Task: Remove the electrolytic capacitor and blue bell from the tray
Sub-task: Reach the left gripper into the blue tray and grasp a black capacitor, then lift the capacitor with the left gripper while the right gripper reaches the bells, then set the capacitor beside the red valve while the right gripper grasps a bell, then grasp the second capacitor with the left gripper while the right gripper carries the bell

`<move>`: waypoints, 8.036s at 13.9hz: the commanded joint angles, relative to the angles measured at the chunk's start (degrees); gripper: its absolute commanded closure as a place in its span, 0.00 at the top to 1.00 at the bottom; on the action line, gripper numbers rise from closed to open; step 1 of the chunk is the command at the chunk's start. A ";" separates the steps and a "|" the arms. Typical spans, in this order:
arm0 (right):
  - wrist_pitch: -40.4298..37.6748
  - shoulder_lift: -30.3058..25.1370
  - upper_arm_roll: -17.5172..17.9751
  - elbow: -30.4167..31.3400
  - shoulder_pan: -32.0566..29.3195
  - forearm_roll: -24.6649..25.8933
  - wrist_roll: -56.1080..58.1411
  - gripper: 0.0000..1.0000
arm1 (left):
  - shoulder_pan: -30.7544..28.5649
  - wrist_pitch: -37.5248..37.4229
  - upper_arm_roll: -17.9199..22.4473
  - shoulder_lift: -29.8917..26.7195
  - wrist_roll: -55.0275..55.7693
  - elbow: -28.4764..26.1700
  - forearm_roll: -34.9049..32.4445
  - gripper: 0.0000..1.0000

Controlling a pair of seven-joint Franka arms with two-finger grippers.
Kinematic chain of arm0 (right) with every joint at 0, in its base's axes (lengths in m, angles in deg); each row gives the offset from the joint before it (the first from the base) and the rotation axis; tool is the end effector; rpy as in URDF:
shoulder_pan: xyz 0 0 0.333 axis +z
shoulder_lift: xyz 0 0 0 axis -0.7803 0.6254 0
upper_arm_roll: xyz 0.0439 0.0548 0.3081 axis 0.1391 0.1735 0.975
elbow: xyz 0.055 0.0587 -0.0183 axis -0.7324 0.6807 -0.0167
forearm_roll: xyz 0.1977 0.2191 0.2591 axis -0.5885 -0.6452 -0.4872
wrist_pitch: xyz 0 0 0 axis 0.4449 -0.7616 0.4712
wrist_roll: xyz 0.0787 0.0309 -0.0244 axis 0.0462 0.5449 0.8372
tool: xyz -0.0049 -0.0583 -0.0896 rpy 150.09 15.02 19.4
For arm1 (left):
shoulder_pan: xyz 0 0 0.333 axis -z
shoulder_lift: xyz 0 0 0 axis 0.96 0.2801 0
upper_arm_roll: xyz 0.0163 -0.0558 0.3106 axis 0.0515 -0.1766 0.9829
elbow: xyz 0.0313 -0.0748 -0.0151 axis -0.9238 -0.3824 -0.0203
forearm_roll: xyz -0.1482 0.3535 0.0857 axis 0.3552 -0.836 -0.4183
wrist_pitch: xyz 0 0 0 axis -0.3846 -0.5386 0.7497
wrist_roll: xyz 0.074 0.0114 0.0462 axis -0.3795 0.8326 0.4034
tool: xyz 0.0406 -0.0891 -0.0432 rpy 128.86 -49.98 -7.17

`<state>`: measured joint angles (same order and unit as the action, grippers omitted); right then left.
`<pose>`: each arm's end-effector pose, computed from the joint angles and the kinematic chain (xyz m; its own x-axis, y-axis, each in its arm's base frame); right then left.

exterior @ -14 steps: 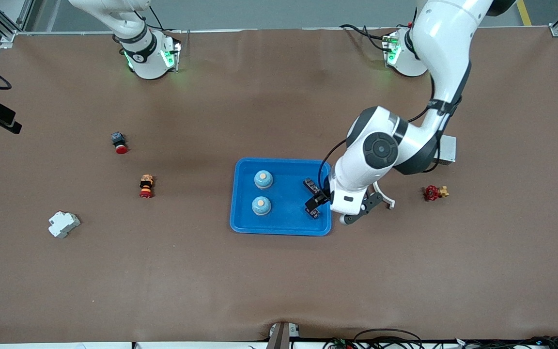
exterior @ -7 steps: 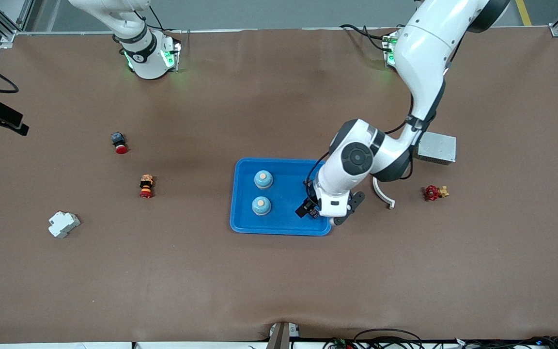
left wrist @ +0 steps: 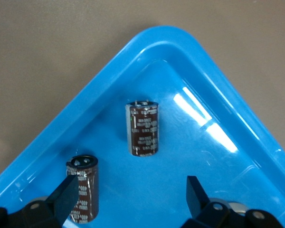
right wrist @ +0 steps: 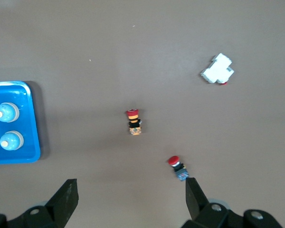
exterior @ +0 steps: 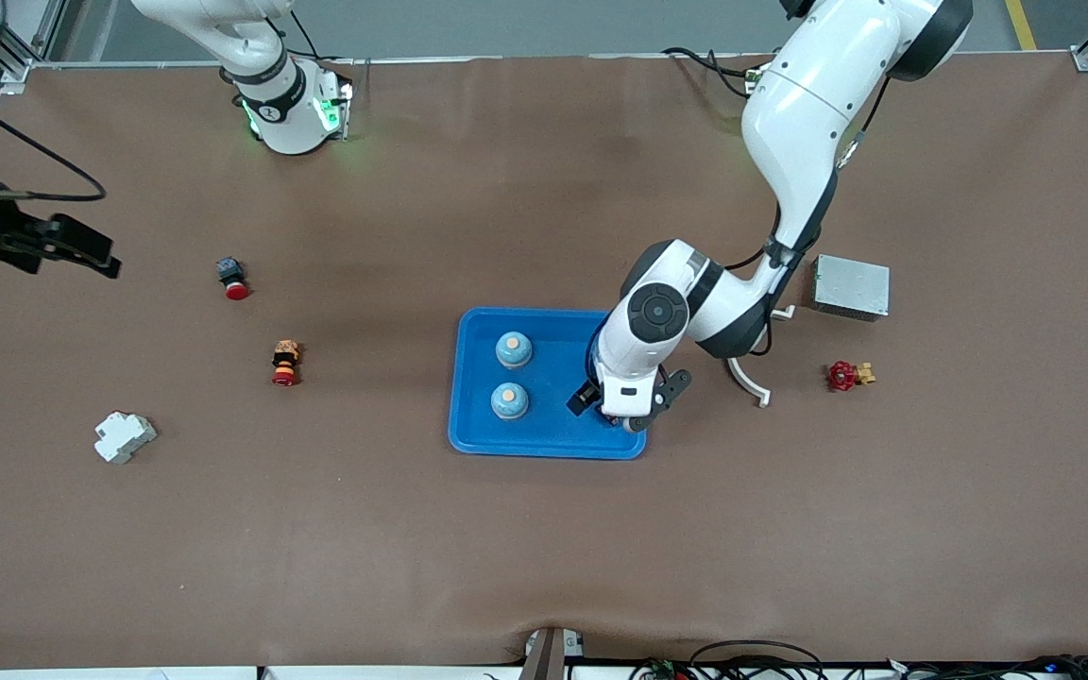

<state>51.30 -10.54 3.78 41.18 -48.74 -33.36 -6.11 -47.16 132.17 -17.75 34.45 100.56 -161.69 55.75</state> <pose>0.5647 0.0235 0.6077 0.9932 -0.1095 -0.0406 -0.1106 -0.9935 -0.0255 0.5830 -0.4237 0.2145 0.7243 0.6806 -0.1105 0.6892 -0.7196 0.0846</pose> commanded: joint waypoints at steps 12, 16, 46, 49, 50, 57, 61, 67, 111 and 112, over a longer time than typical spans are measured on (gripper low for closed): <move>18.31 -0.02 -0.27 13.97 18.00 -1.36 -32.59 1.00 | 2.87 -5.58 0.44 1.71 2.23 -0.43 -1.39 1.00; 23.42 3.31 -0.27 15.38 21.52 -1.36 -38.32 1.00 | 2.88 -5.58 0.70 2.06 2.23 -0.43 -1.39 1.00; 41.44 36.45 -0.35 2.46 38.75 -0.57 -61.62 1.00 | -21.10 -20.08 0.88 -17.45 -46.25 -8.69 -1.48 0.00; 41.44 37.42 -0.44 2.20 39.11 -0.49 -61.62 1.00 | -22.78 -16.15 0.79 -16.84 -49.80 -11.05 -5.06 0.00; 41.53 37.51 -0.44 2.11 39.11 -0.49 -61.62 1.00 | -23.22 -12.99 0.70 -16.75 -50.06 -13.41 -6.65 0.00; 43.72 38.91 -0.44 2.02 39.20 -0.49 -61.80 1.00 | -25.42 3.30 0.79 -12.98 -51.82 -22.66 -14.30 0.00; 44.34 39.62 -0.44 1.67 39.37 -0.49 -61.80 1.00 | -26.48 3.30 0.70 -11.22 -52.78 -22.40 -15.54 0.00; 44.52 41.29 -0.70 0.35 40.34 -0.31 -63.64 1.00 | -27.01 3.30 0.70 -9.81 -52.52 -22.31 -15.02 0.00; 41.08 16.06 -0.79 25.05 -8.52 -3.99 29.50 0.00 | 0.42 5.06 2.81 7.59 4.34 7.48 -1.39 1.00; 41.87 17.20 -0.79 25.14 -9.14 -4.52 31.17 0.00 | 0.42 5.06 2.81 7.68 4.43 7.48 -1.39 1.00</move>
<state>91.60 5.09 1.72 65.98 -55.88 -35.98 21.60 -47.52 136.91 -15.70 41.26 104.23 -155.32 55.70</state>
